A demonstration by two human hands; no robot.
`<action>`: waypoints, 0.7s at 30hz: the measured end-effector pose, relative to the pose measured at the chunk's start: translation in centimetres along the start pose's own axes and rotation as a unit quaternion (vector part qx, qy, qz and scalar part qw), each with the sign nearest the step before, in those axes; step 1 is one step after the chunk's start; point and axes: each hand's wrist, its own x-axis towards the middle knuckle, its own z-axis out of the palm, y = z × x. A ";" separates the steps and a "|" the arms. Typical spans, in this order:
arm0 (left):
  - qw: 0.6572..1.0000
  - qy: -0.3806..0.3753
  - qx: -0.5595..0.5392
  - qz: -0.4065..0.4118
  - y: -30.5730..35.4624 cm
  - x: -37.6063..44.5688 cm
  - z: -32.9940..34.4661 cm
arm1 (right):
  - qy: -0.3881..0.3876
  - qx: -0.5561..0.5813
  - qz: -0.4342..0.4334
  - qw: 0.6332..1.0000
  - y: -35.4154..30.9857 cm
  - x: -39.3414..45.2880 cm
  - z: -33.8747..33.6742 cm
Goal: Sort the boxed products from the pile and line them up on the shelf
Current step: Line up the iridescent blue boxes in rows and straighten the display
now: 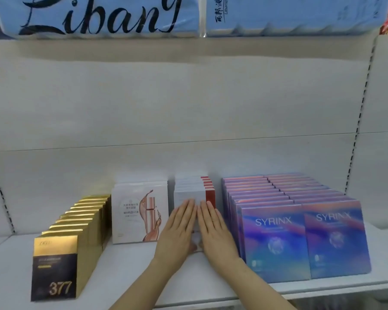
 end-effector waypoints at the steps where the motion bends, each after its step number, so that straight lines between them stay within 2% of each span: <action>1: 1.000 -0.001 -0.009 -0.006 0.3 0.0 -0.1 | 0.004 -0.003 0.001 1.000 0.0 -0.1 -0.3; 6: 0.999 0.003 -0.036 -0.032 0.9 -0.6 -0.7 | 0.017 0.006 0.007 1.000 0.3 -0.5 -0.7; 15: 0.995 -0.052 -0.057 -0.062 1.1 -0.5 -0.3 | 0.040 0.028 -0.027 0.998 0.3 -0.2 0.9; 21: 0.996 -0.007 -0.006 -0.094 -1.2 -3.7 -1.0 | 0.090 0.023 -0.054 0.994 -0.3 -0.5 0.1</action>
